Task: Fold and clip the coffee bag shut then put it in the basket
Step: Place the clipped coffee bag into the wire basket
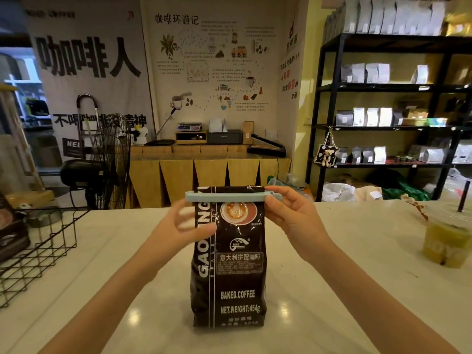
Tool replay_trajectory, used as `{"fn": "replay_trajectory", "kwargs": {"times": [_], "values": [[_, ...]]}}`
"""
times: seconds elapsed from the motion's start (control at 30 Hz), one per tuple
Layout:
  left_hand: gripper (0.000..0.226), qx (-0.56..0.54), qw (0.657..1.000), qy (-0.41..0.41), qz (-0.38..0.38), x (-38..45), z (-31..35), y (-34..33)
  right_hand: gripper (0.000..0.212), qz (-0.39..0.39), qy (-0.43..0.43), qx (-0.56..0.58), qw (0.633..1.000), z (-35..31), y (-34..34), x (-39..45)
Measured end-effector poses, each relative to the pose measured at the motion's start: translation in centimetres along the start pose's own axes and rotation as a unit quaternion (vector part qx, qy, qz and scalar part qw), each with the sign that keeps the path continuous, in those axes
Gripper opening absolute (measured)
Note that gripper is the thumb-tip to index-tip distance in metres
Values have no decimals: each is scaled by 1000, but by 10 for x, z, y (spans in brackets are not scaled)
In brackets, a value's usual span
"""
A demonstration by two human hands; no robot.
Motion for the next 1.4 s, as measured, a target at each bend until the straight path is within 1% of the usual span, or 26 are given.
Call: {"fn": "replay_trajectory", "kwargs": {"times": [0.03, 0.07, 0.1, 0.17, 0.27, 0.3, 0.33, 0.4, 0.5, 0.6, 0.67, 0.73, 0.83, 0.9, 0.97, 1.07, 1.17, 1.27, 1.4], "values": [[101, -49, 996, 29, -63, -5, -9, -5, 21, 0, -8, 15, 1000, 2, -1, -1], [96, -67, 992, 41, -99, -9, -18, -11, 27, -1, -15, 24, 1000, 3, -2, -2], [91, -67, 991, 43, -108, -10, -26, -16, 33, -1, -21, 22, 1000, 5, -2, -4], [82, -66, 994, 31, -83, -9, -35, -19, 50, -8, -45, -10, 999, 9, -2, -9], [80, -80, 994, 22, -76, -8, -39, -19, 84, -46, -144, -100, 983, 23, -1, -24], [81, -81, 993, 20, -78, -9, -39, -19, 91, -61, -178, -125, 974, 29, -2, -30], [81, -79, 994, 18, -77, -9, -39, -19, 93, -72, -204, -144, 966, 34, -4, -36], [75, -83, 994, 19, -68, -11, -39, -20, 83, -81, -222, -165, 958, 39, -7, -43], [62, -97, 994, 27, -39, -10, -37, -17, 64, -79, -202, -175, 960, 36, -13, -37], [53, -95, 995, 21, -6, -5, -28, -1, 54, -94, -181, -166, 965, 28, -24, -22], [53, -95, 995, 11, 14, -2, -19, 16, 57, -110, -171, -163, 965, 23, -39, -8], [55, -87, 995, 1, 39, 0, -10, 37, 70, -122, -161, -163, 966, 19, -58, 8], [51, -79, 994, -5, 77, 2, 1, 74, 85, -144, -142, -152, 967, 17, -91, 35], [52, -71, 991, -6, 110, 2, 5, 102, 84, -162, -133, -127, 970, 18, -117, 52], [53, -65, 987, -10, 148, 1, 9, 131, 76, -176, -127, -91, 972, 22, -147, 69], [53, -48, 976, -11, 210, -8, 12, 180, 64, -200, -130, -36, 970, 33, -199, 92], [64, -22, 962, -8, 271, -27, 3, 226, 57, -244, -130, 0, 961, 49, -257, 108], [69, 8, 937, 4, 350, -51, -17, 266, 36, -302, -129, 0, 945, 74, -315, 112], [65, 44, 900, 53, 432, -81, -57, 310, 38, -362, -167, -9, 917, 121, -381, 105]]}}
Point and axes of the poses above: each hand's wrist, its own x-axis towards the middle knuckle, its own y-axis out of the back of the hand, z = x × y, the point moved 2 cm from there along x, towards the middle knuckle, and after that the axes turned 10 degrees about x, right-handed, at the moved point
